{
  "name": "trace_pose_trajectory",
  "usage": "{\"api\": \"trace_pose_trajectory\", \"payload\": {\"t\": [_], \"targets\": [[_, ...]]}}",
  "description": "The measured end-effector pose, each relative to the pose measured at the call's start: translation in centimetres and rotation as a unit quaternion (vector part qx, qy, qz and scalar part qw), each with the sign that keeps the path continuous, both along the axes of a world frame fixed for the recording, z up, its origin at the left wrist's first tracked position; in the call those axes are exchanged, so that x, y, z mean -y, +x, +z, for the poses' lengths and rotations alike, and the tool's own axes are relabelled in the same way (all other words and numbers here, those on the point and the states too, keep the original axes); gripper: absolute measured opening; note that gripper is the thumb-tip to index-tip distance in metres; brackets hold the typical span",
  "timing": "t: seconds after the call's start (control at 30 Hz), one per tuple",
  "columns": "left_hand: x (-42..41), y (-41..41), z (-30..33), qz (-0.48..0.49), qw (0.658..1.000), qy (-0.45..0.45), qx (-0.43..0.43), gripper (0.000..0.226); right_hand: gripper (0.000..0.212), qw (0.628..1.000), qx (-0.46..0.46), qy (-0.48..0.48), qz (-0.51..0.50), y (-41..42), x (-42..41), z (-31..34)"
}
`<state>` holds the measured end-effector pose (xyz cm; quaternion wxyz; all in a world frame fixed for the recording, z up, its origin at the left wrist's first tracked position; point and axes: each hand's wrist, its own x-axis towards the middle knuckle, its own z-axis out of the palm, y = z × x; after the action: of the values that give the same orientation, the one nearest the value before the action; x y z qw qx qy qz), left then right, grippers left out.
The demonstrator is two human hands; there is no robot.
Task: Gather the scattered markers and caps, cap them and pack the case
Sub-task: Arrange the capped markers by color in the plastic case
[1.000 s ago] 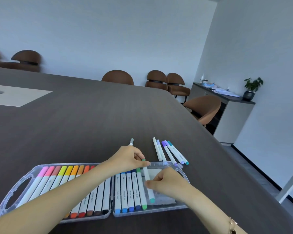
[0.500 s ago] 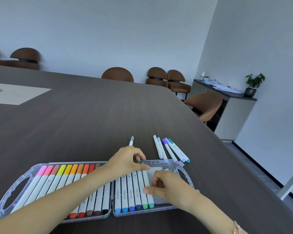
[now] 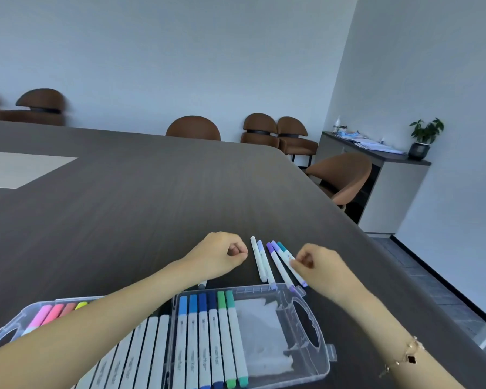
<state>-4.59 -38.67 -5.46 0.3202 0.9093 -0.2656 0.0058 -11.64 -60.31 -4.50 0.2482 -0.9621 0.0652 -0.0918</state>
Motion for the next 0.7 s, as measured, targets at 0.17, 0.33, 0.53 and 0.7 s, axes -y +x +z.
{"api": "trace_pose_trajectory", "payload": {"t": [0.17, 0.33, 0.53, 0.7], "targets": [[4.1, 4.2, -0.3, -0.003, 1.0, -0.003, 0.004, 0.021, 0.012, 0.998, -0.028, 0.008, -0.057, 2.9, 2.7, -1.5], [8.0, 6.8, -0.3, -0.033, 0.998, 0.052, 0.009, 0.025, 0.013, 0.996, -0.062, 0.002, -0.061, 4.7, 2.0, -3.0], [9.6, 6.4, -1.4, -0.02, 0.999, 0.029, -0.014, 0.025, 0.021, 0.996, -0.053, 0.039, -0.058, 4.5, 1.8, -1.8], [7.8, 4.4, 0.1, 0.009, 0.996, -0.09, -0.026, 0.023, 0.02, 0.997, -0.035, 0.064, -0.025, 2.0, 0.5, 0.3]]}}
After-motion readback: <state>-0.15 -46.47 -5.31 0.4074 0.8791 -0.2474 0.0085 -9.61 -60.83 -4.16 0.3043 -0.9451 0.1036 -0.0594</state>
